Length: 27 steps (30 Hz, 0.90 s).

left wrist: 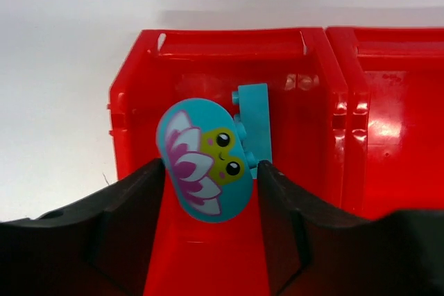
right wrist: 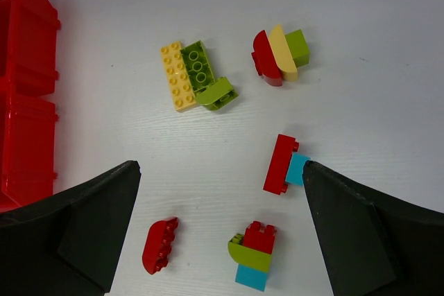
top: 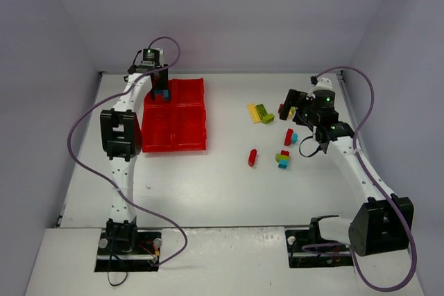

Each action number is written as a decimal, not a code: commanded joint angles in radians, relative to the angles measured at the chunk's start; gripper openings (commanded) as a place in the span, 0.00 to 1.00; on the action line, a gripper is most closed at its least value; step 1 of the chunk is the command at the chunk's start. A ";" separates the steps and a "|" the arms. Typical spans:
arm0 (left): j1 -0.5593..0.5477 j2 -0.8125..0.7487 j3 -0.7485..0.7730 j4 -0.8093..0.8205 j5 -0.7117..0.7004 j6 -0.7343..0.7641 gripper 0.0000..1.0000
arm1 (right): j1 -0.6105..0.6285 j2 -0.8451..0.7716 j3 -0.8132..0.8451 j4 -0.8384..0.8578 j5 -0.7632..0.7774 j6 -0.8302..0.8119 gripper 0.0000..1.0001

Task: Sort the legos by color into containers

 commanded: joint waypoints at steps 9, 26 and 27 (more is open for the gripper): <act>0.001 -0.142 0.041 0.039 0.025 -0.063 0.62 | -0.003 0.019 0.039 0.070 -0.007 0.002 1.00; -0.200 -0.272 -0.028 -0.076 0.118 -0.175 0.62 | 0.131 0.178 0.132 0.085 0.027 -0.094 0.68; -0.206 -0.281 -0.039 -0.082 0.121 -0.188 0.62 | 0.142 0.197 0.146 0.085 0.031 -0.103 0.67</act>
